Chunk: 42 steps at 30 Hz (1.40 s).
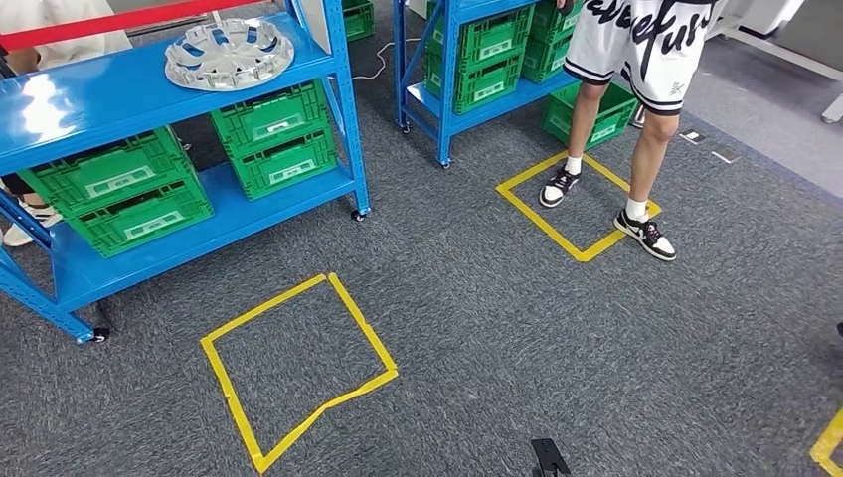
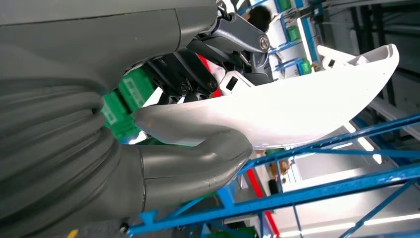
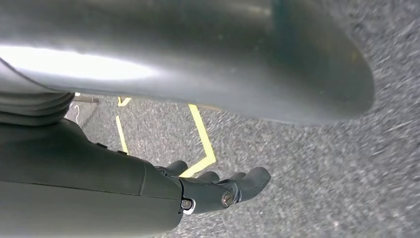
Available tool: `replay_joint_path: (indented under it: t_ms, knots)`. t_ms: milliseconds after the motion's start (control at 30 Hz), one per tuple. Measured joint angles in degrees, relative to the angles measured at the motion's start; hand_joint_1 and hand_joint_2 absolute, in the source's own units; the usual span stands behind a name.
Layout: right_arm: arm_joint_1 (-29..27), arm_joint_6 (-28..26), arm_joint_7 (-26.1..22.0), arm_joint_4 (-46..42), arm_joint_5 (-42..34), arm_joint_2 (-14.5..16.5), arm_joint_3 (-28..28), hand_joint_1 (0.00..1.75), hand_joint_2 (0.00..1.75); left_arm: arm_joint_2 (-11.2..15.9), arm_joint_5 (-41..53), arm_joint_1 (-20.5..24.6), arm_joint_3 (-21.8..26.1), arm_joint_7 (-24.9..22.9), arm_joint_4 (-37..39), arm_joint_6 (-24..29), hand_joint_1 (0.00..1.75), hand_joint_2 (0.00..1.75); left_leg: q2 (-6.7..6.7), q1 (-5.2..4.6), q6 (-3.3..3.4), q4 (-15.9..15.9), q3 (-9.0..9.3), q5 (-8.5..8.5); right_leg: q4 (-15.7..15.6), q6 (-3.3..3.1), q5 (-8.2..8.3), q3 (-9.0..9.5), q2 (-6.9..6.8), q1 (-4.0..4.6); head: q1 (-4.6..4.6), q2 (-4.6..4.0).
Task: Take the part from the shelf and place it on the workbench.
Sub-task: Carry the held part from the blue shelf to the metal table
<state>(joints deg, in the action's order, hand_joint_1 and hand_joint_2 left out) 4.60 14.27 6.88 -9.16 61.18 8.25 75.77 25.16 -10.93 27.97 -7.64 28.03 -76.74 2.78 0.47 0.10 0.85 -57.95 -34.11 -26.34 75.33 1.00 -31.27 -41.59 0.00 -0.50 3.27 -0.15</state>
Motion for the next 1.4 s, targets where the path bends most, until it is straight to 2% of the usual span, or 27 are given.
replay_joint_path:
  t_ms: [67,133,167,233,267,333,400,433,467,500,567,633,667,700,767,800,833,933,967,1000,1033,1100,1133,1200,1300,1333,1400]
  knots:
    - [0.1,0.0,0.2,0.0,0.0,0.0,0.0,0.00,0.00,0.0,0.0,0.0,0.0,-0.4,0.0,0.0,1.75,1.75,0.00,0.01,-0.38,-0.9,-2.08,0.97,-5.7,-0.29,1.78,5.42,0.01,0.01,0.02,0.00]
    - [0.4,0.0,0.3,0.0,0.0,0.0,0.0,0.00,0.00,0.0,0.1,0.1,0.2,-0.7,-0.2,0.0,1.75,1.75,0.02,-0.12,-1.00,-1.6,-3.36,1.87,-13.2,-0.84,0.37,10.57,0.10,0.13,0.07,0.00]
    - [0.5,0.0,0.4,0.0,0.0,0.0,0.0,0.00,0.00,0.1,0.2,0.3,0.2,-0.8,-0.3,0.0,1.75,1.75,0.05,-0.18,-1.35,-1.7,-3.65,2.40,-15.3,-1.16,-0.43,11.71,0.16,0.25,0.10,0.00]
    - [0.4,0.0,0.4,0.0,0.0,0.0,0.0,0.00,0.00,0.1,0.3,0.5,0.3,-0.9,-0.2,0.0,1.75,1.75,0.07,-0.14,-2.05,-1.4,-3.92,3.34,-16.1,-1.95,0.08,11.39,0.13,0.29,0.14,0.00]
    - [0.4,0.0,0.4,0.0,0.0,0.0,0.0,0.00,0.00,0.1,0.3,0.6,0.3,-0.9,-0.1,-0.1,1.75,1.75,0.04,-0.07,-2.39,-1.6,-4.22,2.94,-16.1,-2.41,0.66,10.93,0.05,0.27,0.14,0.00]
    - [0.4,0.0,0.4,0.0,-0.1,0.1,0.0,0.00,0.00,0.1,0.4,1.1,0.2,-1.0,0.3,-0.2,1.75,1.75,-0.05,0.12,-3.01,-4.9,-5.59,-1.11,-16.3,-3.24,2.08,9.60,-0.14,0.11,0.04,0.00]
    - [0.4,0.0,0.3,0.0,-0.2,0.1,0.0,0.00,0.00,0.1,0.5,1.6,0.2,-1.1,0.8,-0.4,1.75,1.75,-0.10,0.25,-3.44,-11.9,-7.32,-6.69,-16.2,-3.58,3.58,7.85,-0.17,0.17,-0.03,0.00]
    - [0.4,0.0,0.3,0.0,-0.2,0.1,0.0,0.00,0.00,0.0,0.5,1.8,0.1,-1.1,1.1,-0.4,1.75,1.75,-0.11,0.27,-3.54,-15.2,-7.72,-8.05,-16.2,-3.60,4.33,6.91,-0.17,0.21,-0.02,0.00]
    - [0.4,0.0,0.3,0.0,-0.2,0.1,0.0,0.00,0.00,0.0,0.5,1.9,0.1,-1.2,1.3,-0.4,1.75,1.75,-0.13,0.27,-3.53,-17.1,-7.38,-8.02,-16.2,-3.58,5.08,5.92,-0.16,0.25,-0.03,0.00]
    - [0.4,0.0,0.3,0.0,-0.2,0.1,0.0,0.00,0.00,0.0,0.6,1.9,0.0,-1.2,1.5,-0.5,1.75,1.75,-0.15,0.26,-3.42,-17.3,-6.20,-6.83,-16.1,-3.54,5.82,4.95,-0.15,0.28,-0.02,0.00]
    - [0.4,0.0,0.3,0.0,-0.2,0.1,0.0,0.00,0.00,-0.1,0.7,2.3,-0.1,-1.2,1.7,-0.5,1.75,1.75,-0.19,0.14,-2.79,-12.2,-1.11,-4.19,-16.0,-3.34,7.24,3.19,-0.12,0.36,-0.01,0.00]
    - [0.4,0.3,0.3,0.0,-0.1,0.1,0.0,0.00,0.00,-0.1,0.8,3.1,-0.2,-1.0,1.8,-0.5,1.75,1.75,-0.11,-0.26,-2.01,-3.5,5.47,-5.17,-16.0,-2.88,8.40,2.13,-0.12,0.53,0.01,0.00]
    - [0.4,0.6,0.2,0.0,-0.1,0.0,0.0,0.00,0.00,-0.1,0.8,3.6,-0.3,-0.8,1.9,-0.4,1.75,1.75,-0.06,-0.50,-1.69,-0.4,7.46,-6.14,-16.1,-2.55,8.98,1.93,-0.15,0.52,-0.02,0.00]
    - [0.3,1.0,0.0,0.0,0.0,0.0,0.0,0.00,0.00,-0.2,0.9,4.0,-0.4,-0.6,2.2,-0.1,1.75,1.75,-0.02,-0.70,-1.43,1.3,8.29,-6.68,-16.3,-2.16,9.58,1.84,-0.19,0.48,-0.03,0.00]
    - [0.1,2.1,-0.6,0.0,0.1,-0.3,0.0,0.00,0.00,-0.3,0.9,4.4,-0.5,-0.2,2.9,0.6,1.75,1.75,0.07,-0.68,-0.79,1.8,7.71,-5.73,-16.5,-1.39,10.28,1.65,-0.15,0.35,-0.12,0.00]
    - [0.0,2.6,-0.9,0.0,0.3,-0.5,0.0,0.00,0.00,-0.3,0.8,4.4,-0.6,0.0,3.3,1.0,1.75,1.75,0.13,-0.54,-0.39,1.9,7.36,-5.11,-15.7,-1.08,9.54,1.24,-0.07,0.29,-0.10,0.00]
    - [-0.1,3.0,-1.3,0.1,0.4,-0.6,0.0,0.00,0.00,-0.4,0.6,4.4,-0.6,0.1,3.5,1.3,1.75,1.75,0.12,-0.38,-0.08,2.0,6.88,-4.45,-13.6,-0.80,7.79,0.36,0.02,0.25,-0.10,0.00]
    - [-0.4,3.8,-1.8,0.1,1.3,-0.8,-0.3,0.00,0.00,-0.3,0.1,3.8,-0.7,0.5,3.6,2.0,1.75,1.75,-0.44,-0.25,0.12,1.5,4.88,-2.85,-2.4,-0.13,0.57,-3.26,0.07,-0.06,-0.05,0.00]
    - [-0.4,3.9,-1.8,0.1,1.5,-0.8,-0.4,0.00,0.00,-0.3,0.0,3.5,-0.7,0.5,3.6,2.1,1.75,1.75,-0.74,-0.20,-0.04,1.2,4.16,-2.44,-0.4,0.04,-0.39,-3.33,0.06,-0.12,-0.07,0.00]
    - [-0.4,4.0,-1.8,0.1,1.7,-0.9,-0.5,0.00,0.00,-0.2,-0.1,3.1,-0.7,0.5,3.6,2.2,1.75,1.75,-1.07,-0.11,-0.23,0.8,3.38,-2.13,-0.8,0.15,-0.21,-2.12,0.09,-0.16,-0.06,0.00]
    - [-0.5,4.0,-1.8,0.1,1.8,-0.9,-0.7,0.00,0.00,0.0,-0.2,2.8,-0.7,0.5,3.6,2.3,1.75,1.75,-1.44,0.02,-0.44,0.4,2.68,-1.92,-3.5,0.22,0.73,0.19,0.23,-0.24,-0.05,0.00]
    - [-0.4,4.2,-1.9,0.1,2.0,-0.9,-0.9,0.00,0.00,0.3,-0.4,2.4,-0.6,0.5,3.4,2.4,1.75,1.75,-2.21,0.19,-0.96,-0.8,1.32,-1.75,-11.0,0.19,2.14,5.51,1.69,-0.41,-0.04,0.00]
    - [-0.4,4.2,-2.0,0.1,2.0,-0.9,-1.0,0.00,0.00,0.5,-0.5,2.3,-0.6,0.4,3.3,2.4,1.75,1.75,-2.56,0.17,-1.26,-1.2,0.81,-1.70,-13.5,-0.06,2.35,7.02,2.34,-0.45,-0.04,0.00]
    - [-0.5,4.3,-2.2,0.1,2.1,-0.9,-1.2,0.00,0.00,1.1,-0.9,2.0,-0.5,0.3,3.0,2.4,1.75,1.75,-3.32,0.06,-2.00,-1.5,0.21,-1.41,-14.6,-0.80,2.24,7.60,2.57,-0.28,-0.05,0.00]
    - [-0.6,4.6,-2.4,0.1,2.2,-0.9,-1.4,0.00,0.00,2.3,-1.6,1.3,-0.3,0.0,2.5,2.4,1.75,1.75,-3.28,0.16,-2.95,-2.1,-0.49,-1.63,-15.0,-2.16,2.89,7.51,0.96,-0.42,-0.17,0.00]
    - [-0.6,4.7,-2.5,0.1,2.2,-0.9,-1.4,0.00,0.00,2.6,-1.8,1.1,-0.1,-0.1,2.3,2.4,1.75,1.75,-2.63,0.19,-3.22,-3.8,-1.31,-2.76,-15.2,-2.51,3.10,7.44,0.45,-0.51,-0.27,0.00]
    - [-0.6,4.8,-2.6,0.1,2.2,-0.9,-1.5,0.00,0.00,3.0,-2.1,0.7,0.0,-0.3,1.8,2.3,1.75,1.75,-1.35,0.25,-3.71,-10.4,-4.18,-6.48,-15.2,-2.91,3.34,7.12,-0.63,-0.47,-0.46,0.00]
